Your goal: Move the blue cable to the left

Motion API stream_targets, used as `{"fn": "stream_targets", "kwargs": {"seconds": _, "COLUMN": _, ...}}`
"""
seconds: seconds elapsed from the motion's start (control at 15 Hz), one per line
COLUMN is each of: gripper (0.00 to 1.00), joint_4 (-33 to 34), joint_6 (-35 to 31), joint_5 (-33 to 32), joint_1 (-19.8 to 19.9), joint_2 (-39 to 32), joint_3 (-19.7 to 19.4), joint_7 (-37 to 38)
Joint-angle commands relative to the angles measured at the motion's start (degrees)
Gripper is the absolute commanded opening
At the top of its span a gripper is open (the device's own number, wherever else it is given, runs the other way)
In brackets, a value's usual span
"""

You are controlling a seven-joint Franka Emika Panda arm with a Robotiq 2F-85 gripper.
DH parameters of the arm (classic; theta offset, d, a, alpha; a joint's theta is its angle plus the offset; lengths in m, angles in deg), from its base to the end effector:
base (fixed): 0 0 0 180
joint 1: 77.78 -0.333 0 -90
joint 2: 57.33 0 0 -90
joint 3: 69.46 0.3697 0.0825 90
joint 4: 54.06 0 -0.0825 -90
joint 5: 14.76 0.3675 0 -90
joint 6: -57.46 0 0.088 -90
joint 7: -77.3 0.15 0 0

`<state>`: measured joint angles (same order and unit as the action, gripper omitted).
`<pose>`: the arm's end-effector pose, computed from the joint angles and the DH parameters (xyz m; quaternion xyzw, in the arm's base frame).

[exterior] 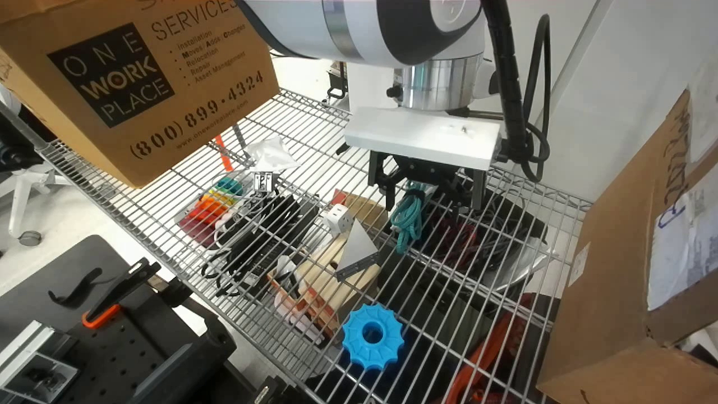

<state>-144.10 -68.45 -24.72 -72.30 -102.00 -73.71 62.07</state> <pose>0.6921 -0.1239 0.1789 0.9864 0.1122 -0.0945 0.0743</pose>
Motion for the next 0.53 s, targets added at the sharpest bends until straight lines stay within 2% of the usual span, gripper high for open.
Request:
{"fn": "stream_targets", "kwargs": {"seconds": 0.0, "gripper": 1.0, "joint_4": 9.3, "joint_6": 0.9, "joint_5": -0.6, "joint_1": 0.5, "joint_2": -6.0, "joint_3": 1.3, "joint_7": -2.3}}
{"fn": "stream_targets", "kwargs": {"seconds": 0.33, "gripper": 1.0, "joint_4": 18.2, "joint_6": 3.6, "joint_5": 2.4, "joint_1": 1.6, "joint_2": -13.2, "joint_3": 4.6, "joint_7": -5.9}}
{"fn": "stream_targets", "kwargs": {"seconds": 0.47, "gripper": 1.0, "joint_4": 21.2, "joint_6": 4.5, "joint_5": 2.6, "joint_1": 1.6, "joint_2": -16.0, "joint_3": 4.6, "joint_7": -6.3}}
